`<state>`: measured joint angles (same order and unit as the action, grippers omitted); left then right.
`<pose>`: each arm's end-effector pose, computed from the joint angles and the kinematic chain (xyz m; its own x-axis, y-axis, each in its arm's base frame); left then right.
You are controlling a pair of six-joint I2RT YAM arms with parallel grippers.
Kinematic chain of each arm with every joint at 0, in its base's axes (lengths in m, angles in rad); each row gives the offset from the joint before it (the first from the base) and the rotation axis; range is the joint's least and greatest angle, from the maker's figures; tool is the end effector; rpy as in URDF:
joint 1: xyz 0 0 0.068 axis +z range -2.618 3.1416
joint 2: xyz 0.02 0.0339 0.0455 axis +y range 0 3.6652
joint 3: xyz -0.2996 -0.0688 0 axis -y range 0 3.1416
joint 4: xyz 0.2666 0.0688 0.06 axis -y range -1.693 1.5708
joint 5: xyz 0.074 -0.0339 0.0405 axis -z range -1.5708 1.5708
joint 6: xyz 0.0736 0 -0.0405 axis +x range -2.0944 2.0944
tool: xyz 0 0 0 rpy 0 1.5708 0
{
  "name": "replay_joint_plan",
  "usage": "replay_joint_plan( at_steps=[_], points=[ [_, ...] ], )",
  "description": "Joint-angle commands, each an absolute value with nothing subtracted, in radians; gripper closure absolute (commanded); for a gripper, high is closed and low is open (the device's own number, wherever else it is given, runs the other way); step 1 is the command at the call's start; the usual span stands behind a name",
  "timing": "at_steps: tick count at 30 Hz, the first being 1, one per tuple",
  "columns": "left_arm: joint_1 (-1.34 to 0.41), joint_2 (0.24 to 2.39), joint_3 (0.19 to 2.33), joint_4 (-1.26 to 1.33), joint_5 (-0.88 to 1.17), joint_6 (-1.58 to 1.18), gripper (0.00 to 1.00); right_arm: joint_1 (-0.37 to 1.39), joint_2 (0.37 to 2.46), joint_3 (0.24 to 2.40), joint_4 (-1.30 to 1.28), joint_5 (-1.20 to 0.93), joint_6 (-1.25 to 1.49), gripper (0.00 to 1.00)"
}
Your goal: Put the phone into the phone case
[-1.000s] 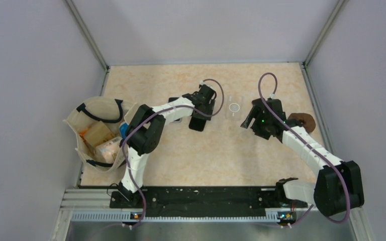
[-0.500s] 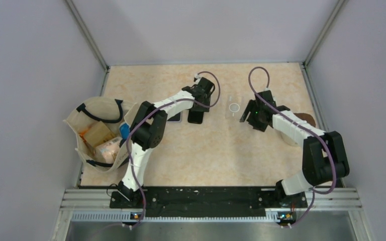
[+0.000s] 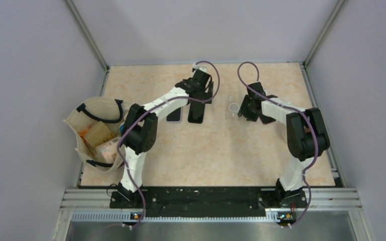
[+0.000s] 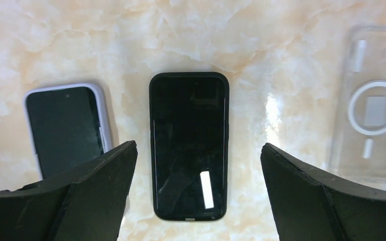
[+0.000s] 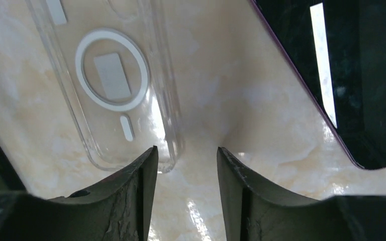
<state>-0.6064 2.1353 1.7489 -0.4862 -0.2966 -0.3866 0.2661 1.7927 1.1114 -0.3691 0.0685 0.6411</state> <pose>0.4582 -0.2916 0.2111 -0.7303 0.0677 -0.6798 0.1245 0.9916 -0.0350 0.3912 0.1014 0.1565 -0.8081 0.3982 -0.4340 0.3167 0.9150 0.2498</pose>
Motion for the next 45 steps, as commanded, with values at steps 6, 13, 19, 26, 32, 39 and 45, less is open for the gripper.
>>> replay_joint_plan(
  at_steps=[6, 13, 19, 26, 32, 39, 45],
  points=[
    [-0.599, 1.830, 1.556, -0.455, -0.254, -0.453, 0.05, 0.281, 1.919, 1.234, -0.359, 0.128, 0.576, 0.73],
    [-0.599, 1.705, 1.411, -0.497, -0.172, -0.500, 0.09, 0.375, 1.919, 1.233, -0.415, 0.176, 0.544, 0.99],
    [-0.602, 1.620, 1.305, -0.505, -0.091, -0.548, 0.12, 0.471, 1.779, 1.075, -0.462, 0.152, 0.595, 1.00],
    [-0.601, 1.553, 1.186, -0.475, -0.040, -0.585, 0.13, 0.633, 1.526, 0.824, -0.475, 0.122, 0.735, 1.00],
    [-0.602, 1.532, 1.141, -0.459, -0.008, -0.596, 0.14, 0.748, 1.417, 0.723, -0.465, 0.113, 0.853, 0.85],
    [-0.603, 1.501, 1.124, -0.460, 0.030, -0.592, 0.14, 0.598, 1.349, 0.846, -0.504, 0.161, 0.768, 0.27],
    [-0.603, 1.479, 1.126, -0.471, 0.056, -0.579, 0.14, 0.274, 1.448, 1.036, -0.478, 0.233, 0.639, 0.25]
  ],
)
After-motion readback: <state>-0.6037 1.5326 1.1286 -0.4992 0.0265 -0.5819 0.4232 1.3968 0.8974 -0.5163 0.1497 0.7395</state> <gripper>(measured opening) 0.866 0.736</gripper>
